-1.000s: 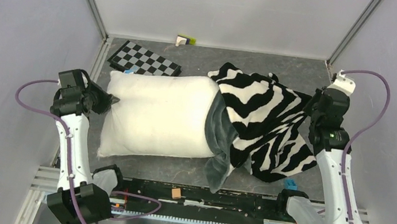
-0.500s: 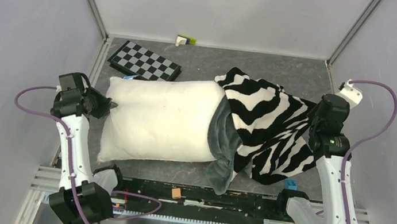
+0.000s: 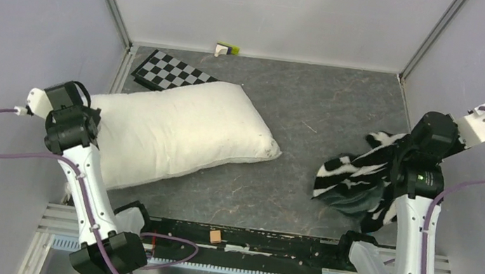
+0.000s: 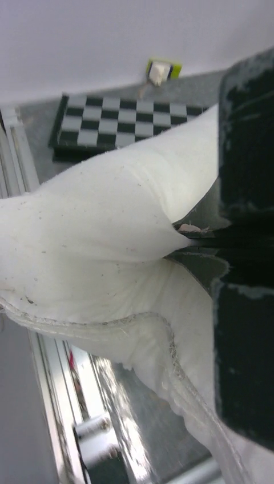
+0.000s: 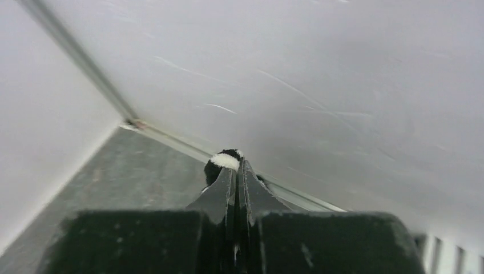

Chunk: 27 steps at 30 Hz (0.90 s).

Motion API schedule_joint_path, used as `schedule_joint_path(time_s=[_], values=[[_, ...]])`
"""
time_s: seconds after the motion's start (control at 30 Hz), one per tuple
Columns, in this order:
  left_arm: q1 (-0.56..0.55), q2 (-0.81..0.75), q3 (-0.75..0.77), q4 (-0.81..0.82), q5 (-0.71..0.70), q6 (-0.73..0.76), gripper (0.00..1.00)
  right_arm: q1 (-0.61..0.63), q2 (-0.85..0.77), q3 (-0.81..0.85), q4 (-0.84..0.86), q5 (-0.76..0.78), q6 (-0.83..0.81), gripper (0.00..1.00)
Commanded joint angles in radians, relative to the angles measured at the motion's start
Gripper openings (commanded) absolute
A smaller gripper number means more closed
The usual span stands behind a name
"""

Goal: Remove the pillowcase from the pillow

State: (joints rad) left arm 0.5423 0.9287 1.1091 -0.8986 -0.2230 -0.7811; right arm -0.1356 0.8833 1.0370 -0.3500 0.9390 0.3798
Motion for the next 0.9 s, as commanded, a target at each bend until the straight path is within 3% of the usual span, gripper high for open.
schedule_joint_path(time_s=[0.0,0.07,0.23,0.43,0.47,0.5,0.53,0.6,0.63,0.7,0.87], values=[[0.001,0.068,0.071,0.250,0.171,-0.060,0.03,-0.001,0.009,0.011,0.244,-0.274,-0.117,0.00],[-0.006,0.107,0.070,0.265,0.257,-0.064,0.02,0.000,0.029,0.008,0.281,-0.497,-0.117,0.00],[-0.092,0.123,0.084,0.313,0.230,-0.022,0.02,0.004,0.179,0.144,0.318,-0.911,-0.073,0.00],[-0.200,0.210,0.176,0.293,0.206,0.031,0.04,0.010,0.374,0.392,0.255,-1.037,-0.053,0.03],[-0.212,0.224,0.196,0.274,0.201,0.037,0.10,0.010,0.379,0.402,0.244,-1.041,-0.058,0.31],[-0.218,0.238,0.213,0.255,0.192,0.041,0.22,0.010,0.375,0.399,0.237,-1.045,-0.068,0.67],[-0.224,0.246,0.226,0.239,0.185,0.049,0.41,0.011,0.365,0.388,0.226,-1.044,-0.081,0.97],[-0.243,0.254,0.249,0.218,0.172,0.073,0.78,0.011,0.334,0.350,0.211,-1.042,-0.097,0.98],[-0.256,0.251,0.260,0.208,0.169,0.087,0.86,0.011,0.311,0.321,0.214,-1.061,-0.110,0.98],[-0.295,0.243,0.279,0.189,0.169,0.113,0.93,0.011,0.264,0.248,0.235,-1.121,-0.137,0.98],[-0.459,0.213,0.306,0.167,0.263,0.187,0.95,0.013,0.125,0.046,0.296,-1.249,-0.144,0.98]])
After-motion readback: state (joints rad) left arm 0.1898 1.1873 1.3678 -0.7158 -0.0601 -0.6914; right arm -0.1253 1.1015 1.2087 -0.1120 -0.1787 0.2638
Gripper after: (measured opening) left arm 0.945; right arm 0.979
